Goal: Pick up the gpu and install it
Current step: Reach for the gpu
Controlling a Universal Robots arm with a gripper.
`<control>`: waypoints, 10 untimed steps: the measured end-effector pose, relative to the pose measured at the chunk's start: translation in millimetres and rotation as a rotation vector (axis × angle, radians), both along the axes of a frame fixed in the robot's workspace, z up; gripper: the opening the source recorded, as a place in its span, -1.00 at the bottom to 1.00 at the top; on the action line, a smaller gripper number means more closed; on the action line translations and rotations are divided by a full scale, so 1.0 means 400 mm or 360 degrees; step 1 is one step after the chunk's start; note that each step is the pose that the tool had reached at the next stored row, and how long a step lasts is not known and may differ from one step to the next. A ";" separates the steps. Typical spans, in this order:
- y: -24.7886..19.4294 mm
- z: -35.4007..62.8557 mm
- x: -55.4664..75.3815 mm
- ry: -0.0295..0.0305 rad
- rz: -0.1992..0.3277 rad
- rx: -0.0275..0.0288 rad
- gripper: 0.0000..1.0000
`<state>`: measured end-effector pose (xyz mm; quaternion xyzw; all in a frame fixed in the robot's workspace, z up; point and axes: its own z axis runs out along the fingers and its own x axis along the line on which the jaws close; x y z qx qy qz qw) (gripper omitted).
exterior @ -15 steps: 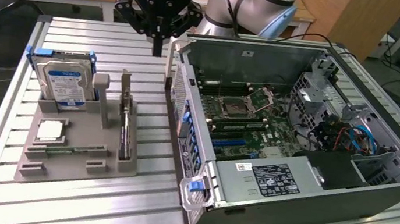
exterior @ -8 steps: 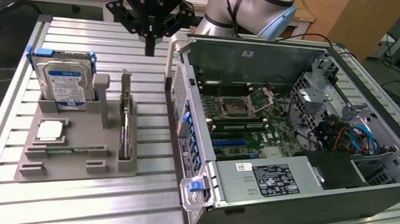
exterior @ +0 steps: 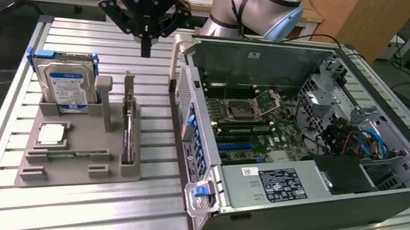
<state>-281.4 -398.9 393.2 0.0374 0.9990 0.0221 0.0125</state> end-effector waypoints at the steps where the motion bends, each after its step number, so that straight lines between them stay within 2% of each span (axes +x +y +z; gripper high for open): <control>1: 0.000 0.000 -0.004 0.00000 0.0000 0.00000 -0.79; 10: 0.000 0.000 -0.043 0.00001 0.0000 -0.00001 -0.79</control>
